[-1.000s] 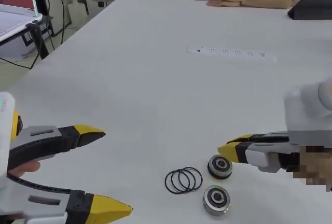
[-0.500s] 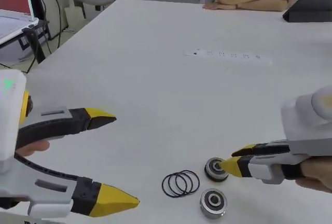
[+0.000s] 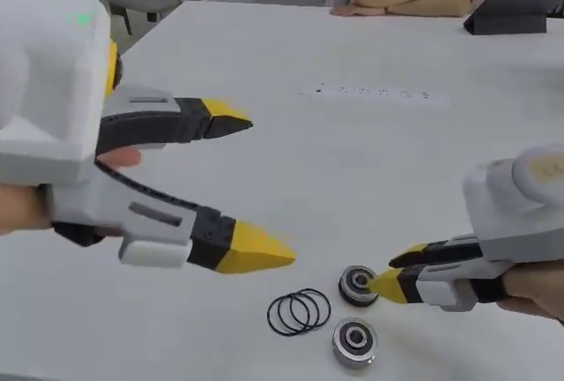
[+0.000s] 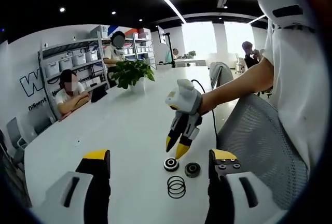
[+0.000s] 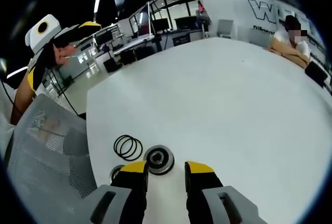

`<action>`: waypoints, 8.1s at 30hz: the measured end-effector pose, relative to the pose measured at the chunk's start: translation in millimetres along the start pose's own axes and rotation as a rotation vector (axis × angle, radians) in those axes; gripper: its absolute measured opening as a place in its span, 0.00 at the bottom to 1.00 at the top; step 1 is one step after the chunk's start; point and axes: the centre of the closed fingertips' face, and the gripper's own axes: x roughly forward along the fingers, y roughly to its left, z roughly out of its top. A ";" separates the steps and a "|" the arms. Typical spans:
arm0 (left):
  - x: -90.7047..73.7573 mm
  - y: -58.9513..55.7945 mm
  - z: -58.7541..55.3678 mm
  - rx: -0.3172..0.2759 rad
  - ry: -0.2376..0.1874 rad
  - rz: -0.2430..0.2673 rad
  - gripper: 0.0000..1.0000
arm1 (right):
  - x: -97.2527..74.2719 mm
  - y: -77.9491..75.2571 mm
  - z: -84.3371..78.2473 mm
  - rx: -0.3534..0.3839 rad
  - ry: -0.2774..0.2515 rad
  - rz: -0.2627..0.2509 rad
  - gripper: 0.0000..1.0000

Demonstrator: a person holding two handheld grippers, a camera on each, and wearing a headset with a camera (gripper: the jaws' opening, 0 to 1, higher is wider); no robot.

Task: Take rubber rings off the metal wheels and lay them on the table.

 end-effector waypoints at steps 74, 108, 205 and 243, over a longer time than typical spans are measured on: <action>140.7 -35.9 -111.8 -0.082 0.118 -0.133 0.15 | 16.1 5.8 -20.2 -0.161 0.067 0.029 0.20; 140.3 -32.2 -113.2 -0.101 0.096 -0.109 0.07 | 13.8 3.0 -23.1 -0.216 0.077 0.027 0.02; 142.6 -30.0 -112.2 -0.183 0.101 -0.093 0.08 | 1.6 12.2 13.8 0.219 -0.051 0.058 0.00; 27.4 -3.9 -56.0 -0.081 0.116 -0.110 0.50 | -6.5 12.2 26.1 0.197 -0.104 0.045 0.00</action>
